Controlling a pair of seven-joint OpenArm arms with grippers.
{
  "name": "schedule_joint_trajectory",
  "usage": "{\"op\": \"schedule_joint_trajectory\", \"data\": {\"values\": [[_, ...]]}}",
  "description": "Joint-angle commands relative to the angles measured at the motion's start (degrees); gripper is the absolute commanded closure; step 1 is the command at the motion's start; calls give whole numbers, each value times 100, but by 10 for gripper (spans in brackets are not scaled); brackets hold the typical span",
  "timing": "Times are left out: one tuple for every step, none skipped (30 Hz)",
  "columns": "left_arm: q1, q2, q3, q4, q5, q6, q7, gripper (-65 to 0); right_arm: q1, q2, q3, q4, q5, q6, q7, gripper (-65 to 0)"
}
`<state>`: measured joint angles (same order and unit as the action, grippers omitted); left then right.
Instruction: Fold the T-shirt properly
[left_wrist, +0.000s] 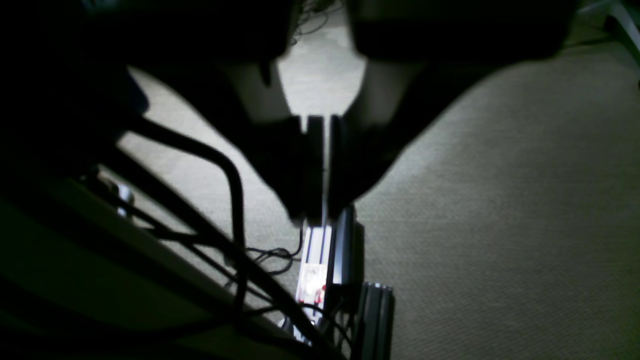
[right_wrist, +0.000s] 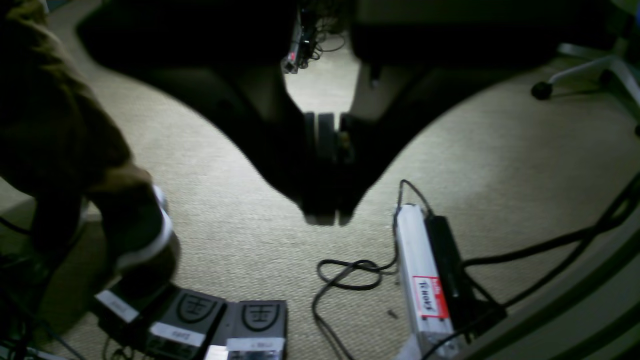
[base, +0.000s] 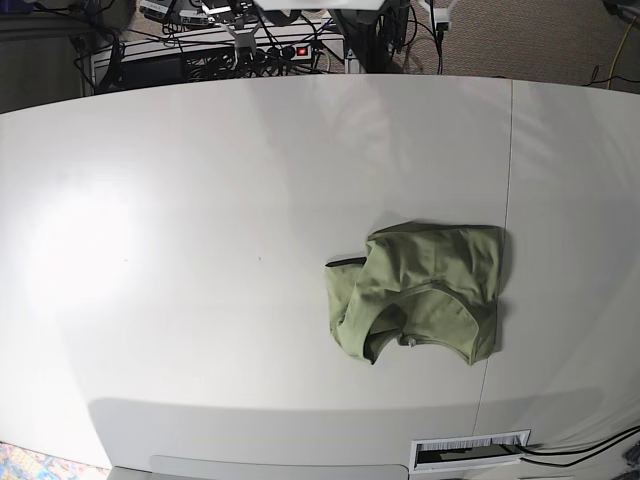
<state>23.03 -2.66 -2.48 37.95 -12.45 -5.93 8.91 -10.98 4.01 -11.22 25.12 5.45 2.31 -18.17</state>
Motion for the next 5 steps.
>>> {"op": "schedule_joint_trajectory", "data": {"values": [[63, 103, 15, 24, -13, -111, -70, 0, -11, 44, 2, 26, 11, -33, 26, 0], [63, 105, 15, 24, -15, -111, -122, 0, -13, 44, 2, 26, 11, -33, 35, 0], [63, 107, 15, 24, -15, -109, -146, 0, -13, 42, 2, 26, 11, -35, 35, 0], [59, 107, 15, 24, -15, -109, -146, 0, -13, 39, 2, 26, 13, -35, 39, 0], [59, 105, 15, 24, -15, -111, -149, 0, -13, 39, 2, 26, 13, -37, 46, 0]]}}
